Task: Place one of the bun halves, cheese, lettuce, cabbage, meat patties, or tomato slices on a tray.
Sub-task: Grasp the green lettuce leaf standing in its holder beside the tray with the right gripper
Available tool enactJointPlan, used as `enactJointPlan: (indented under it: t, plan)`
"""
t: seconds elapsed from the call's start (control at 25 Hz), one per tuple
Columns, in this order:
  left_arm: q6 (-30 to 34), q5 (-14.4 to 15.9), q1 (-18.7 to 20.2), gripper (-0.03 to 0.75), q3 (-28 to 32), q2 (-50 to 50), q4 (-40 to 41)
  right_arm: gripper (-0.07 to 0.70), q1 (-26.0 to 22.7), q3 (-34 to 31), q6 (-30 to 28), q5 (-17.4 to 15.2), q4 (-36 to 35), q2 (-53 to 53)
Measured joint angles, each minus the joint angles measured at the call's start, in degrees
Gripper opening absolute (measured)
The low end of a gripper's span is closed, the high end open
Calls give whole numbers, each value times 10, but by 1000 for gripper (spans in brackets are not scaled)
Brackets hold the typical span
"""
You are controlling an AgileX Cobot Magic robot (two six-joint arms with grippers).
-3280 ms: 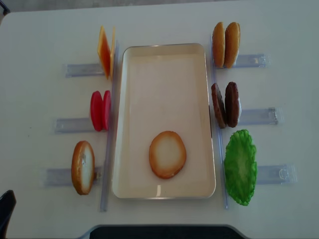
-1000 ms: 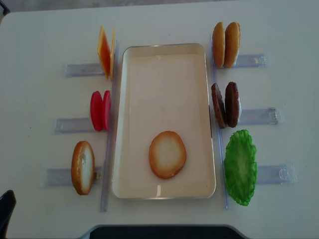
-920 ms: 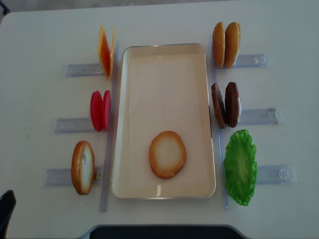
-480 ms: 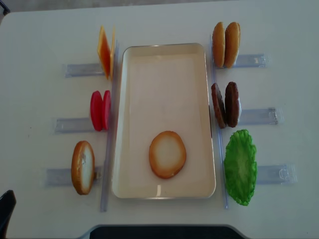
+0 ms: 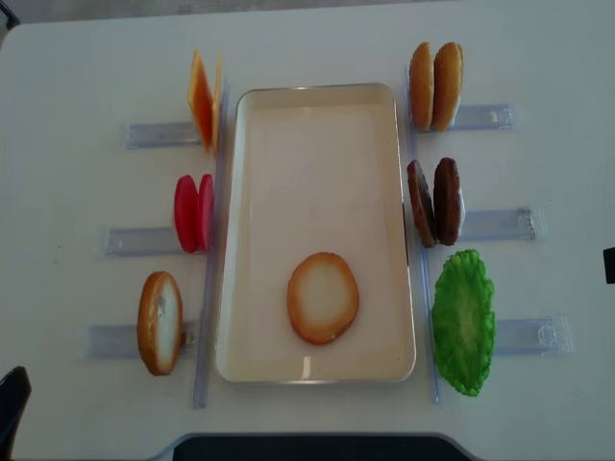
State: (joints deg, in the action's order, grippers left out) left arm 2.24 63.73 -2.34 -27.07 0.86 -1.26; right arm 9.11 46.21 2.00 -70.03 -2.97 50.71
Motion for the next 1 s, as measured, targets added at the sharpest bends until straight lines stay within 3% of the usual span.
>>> enactJointPlan:
  t: [0.4,0.6,1.0]
  plan:
    - [0,0,0,447,0,0,0,358,0,0,-35,0,-19,0]
    - [0,0,0,447,0,0,0,368,0,0,-62,0,-54,0]
    - [0,0,0,447,0,0,0,378,0,0,-64,0,-125,0]
